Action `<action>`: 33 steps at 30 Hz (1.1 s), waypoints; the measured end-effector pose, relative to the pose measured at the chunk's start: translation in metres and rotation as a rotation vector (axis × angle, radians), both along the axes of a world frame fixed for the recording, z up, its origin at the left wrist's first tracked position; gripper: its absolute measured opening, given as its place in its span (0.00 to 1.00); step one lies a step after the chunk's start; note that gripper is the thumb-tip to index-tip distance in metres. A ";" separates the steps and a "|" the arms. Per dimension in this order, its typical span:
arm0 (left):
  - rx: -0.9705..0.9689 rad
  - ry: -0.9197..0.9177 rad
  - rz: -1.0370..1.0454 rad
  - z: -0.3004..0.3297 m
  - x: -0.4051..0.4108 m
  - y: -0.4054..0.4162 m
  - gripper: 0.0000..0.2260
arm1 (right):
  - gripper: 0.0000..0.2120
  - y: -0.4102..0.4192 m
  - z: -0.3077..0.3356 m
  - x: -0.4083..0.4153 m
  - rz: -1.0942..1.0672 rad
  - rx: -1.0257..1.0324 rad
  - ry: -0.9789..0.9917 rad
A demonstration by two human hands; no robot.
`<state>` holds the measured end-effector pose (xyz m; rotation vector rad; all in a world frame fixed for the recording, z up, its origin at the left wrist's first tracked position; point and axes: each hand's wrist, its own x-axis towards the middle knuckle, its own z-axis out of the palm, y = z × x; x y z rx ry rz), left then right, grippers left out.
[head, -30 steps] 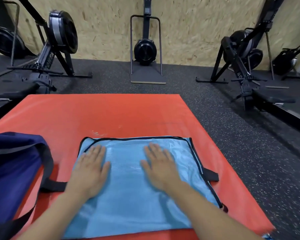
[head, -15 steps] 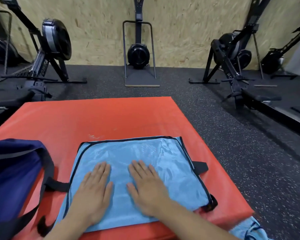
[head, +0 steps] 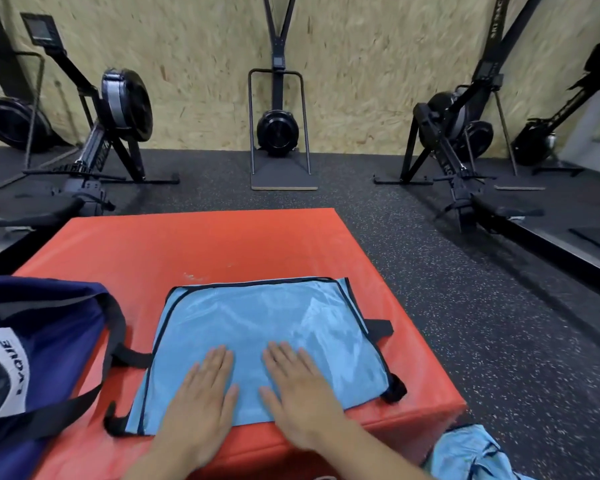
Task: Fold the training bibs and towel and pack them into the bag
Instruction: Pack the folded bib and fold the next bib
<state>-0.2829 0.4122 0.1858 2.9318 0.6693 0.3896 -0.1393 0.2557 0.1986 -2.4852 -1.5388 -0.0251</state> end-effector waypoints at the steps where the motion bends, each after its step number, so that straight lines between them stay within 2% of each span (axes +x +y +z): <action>1: 0.021 0.007 0.010 -0.003 -0.007 0.004 0.30 | 0.27 -0.007 0.001 0.003 -0.005 -0.006 0.012; 4: 0.037 0.049 0.092 -0.007 -0.034 0.028 0.34 | 0.29 -0.035 -0.001 0.041 -0.158 -0.014 -0.053; 9: 0.012 0.072 0.200 0.007 -0.058 0.041 0.35 | 0.32 -0.060 0.008 0.077 -0.346 -0.053 -0.028; 13: 0.020 -0.056 0.087 0.015 -0.038 0.000 0.29 | 0.37 -0.019 0.010 0.016 -0.092 -0.007 0.029; 15: -0.028 -0.060 0.028 0.004 -0.029 -0.015 0.29 | 0.34 -0.002 0.003 -0.018 0.050 -0.043 -0.009; 17: -0.026 -0.025 -0.004 -0.005 -0.028 -0.017 0.29 | 0.30 0.001 -0.005 -0.027 0.098 -0.050 -0.030; 19: -0.008 -0.017 0.011 -0.007 -0.030 -0.009 0.31 | 0.30 -0.002 -0.008 -0.012 0.058 -0.053 -0.011; 24: -0.006 0.009 0.119 -0.005 -0.045 0.020 0.38 | 0.42 -0.028 0.005 0.055 -0.175 -0.100 0.007; 28: -0.019 0.065 0.140 0.002 -0.051 0.032 0.42 | 0.47 -0.045 0.007 0.078 -0.268 -0.122 -0.002; 29: 0.001 0.068 0.132 0.004 -0.050 0.031 0.41 | 0.47 -0.046 0.009 0.077 -0.261 -0.137 -0.018; 31: 0.037 0.059 0.113 0.014 -0.043 0.024 0.38 | 0.40 -0.039 0.019 0.070 -0.236 -0.158 -0.037; 33: 0.009 0.010 0.097 0.019 -0.031 0.011 0.34 | 0.40 -0.022 0.029 0.060 -0.164 -0.089 0.001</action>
